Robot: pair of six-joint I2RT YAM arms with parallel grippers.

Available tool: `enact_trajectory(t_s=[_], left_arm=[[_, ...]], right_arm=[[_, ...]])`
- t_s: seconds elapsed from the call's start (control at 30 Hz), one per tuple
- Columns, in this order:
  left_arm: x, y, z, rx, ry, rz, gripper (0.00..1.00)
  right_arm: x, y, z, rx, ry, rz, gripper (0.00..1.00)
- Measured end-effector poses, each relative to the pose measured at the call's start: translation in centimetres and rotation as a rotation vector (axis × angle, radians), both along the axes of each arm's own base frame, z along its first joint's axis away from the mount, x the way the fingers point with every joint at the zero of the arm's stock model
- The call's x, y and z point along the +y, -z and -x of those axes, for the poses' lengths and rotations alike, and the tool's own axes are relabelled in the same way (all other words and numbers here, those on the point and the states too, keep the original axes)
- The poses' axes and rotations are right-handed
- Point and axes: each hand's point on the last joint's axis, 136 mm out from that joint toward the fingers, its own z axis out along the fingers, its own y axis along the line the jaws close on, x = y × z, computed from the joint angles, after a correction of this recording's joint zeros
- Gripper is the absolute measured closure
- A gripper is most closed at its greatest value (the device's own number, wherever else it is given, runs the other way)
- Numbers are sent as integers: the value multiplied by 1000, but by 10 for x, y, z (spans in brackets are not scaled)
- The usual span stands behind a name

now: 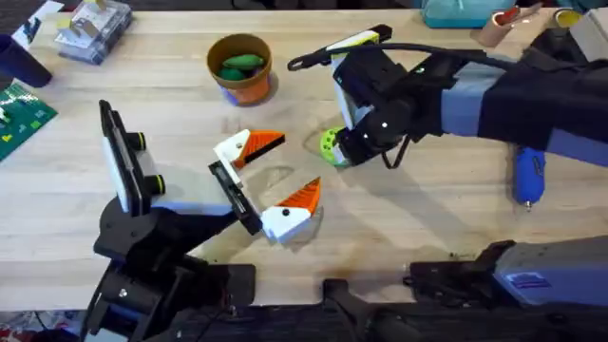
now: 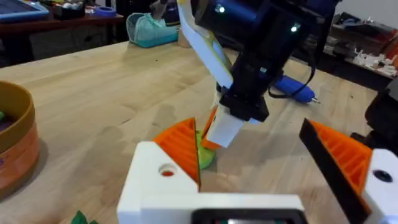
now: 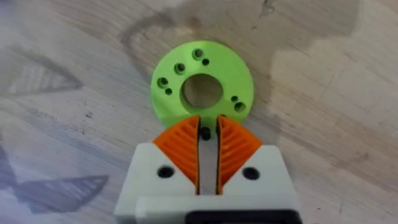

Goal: Pick up the gripper from the table and insert it into the empty holder that is missing its gripper. Then pick up a screw, insert it into the mounting hole, and use the screwdriver to tighten it. Finally, clean up the table by picking up the vegetable and placing it into the bucket.

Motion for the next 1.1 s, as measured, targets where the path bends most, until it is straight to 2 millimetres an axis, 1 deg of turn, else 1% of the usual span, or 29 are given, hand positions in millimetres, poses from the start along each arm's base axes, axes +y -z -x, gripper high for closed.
enact_trajectory(t_s=[0.1, 0.13, 0.2, 0.23, 0.57, 0.7, 0.8, 0.97, 1.1], left_arm=[[0, 0, 0, 0, 0, 0, 6], [0, 0, 0, 0, 0, 0, 6], [0, 0, 0, 0, 0, 0, 6], [0, 0, 0, 0, 0, 0, 6], [0, 0, 0, 0, 0, 0, 6], [0, 0, 0, 0, 0, 0, 6], [0, 0, 0, 0, 0, 0, 6], [0, 0, 0, 0, 0, 0, 6], [0, 0, 0, 0, 0, 0, 6]], right_arm=[[0, 0, 0, -1, 0, 2, 860], [0, 0, 0, 0, 0, 2, 846], [0, 0, 0, 2, -1, -1, 784], [0, 0, 1, 3, -1, 0, 776], [-3, -1, 5, 27, -2, 15, 742], [-3, -1, 6, 30, -2, 13, 742], [-2, -1, 7, 34, -4, 8, 764], [0, -2, 8, 42, -7, -1, 772], [0, -1, 9, 47, -7, -1, 809]])
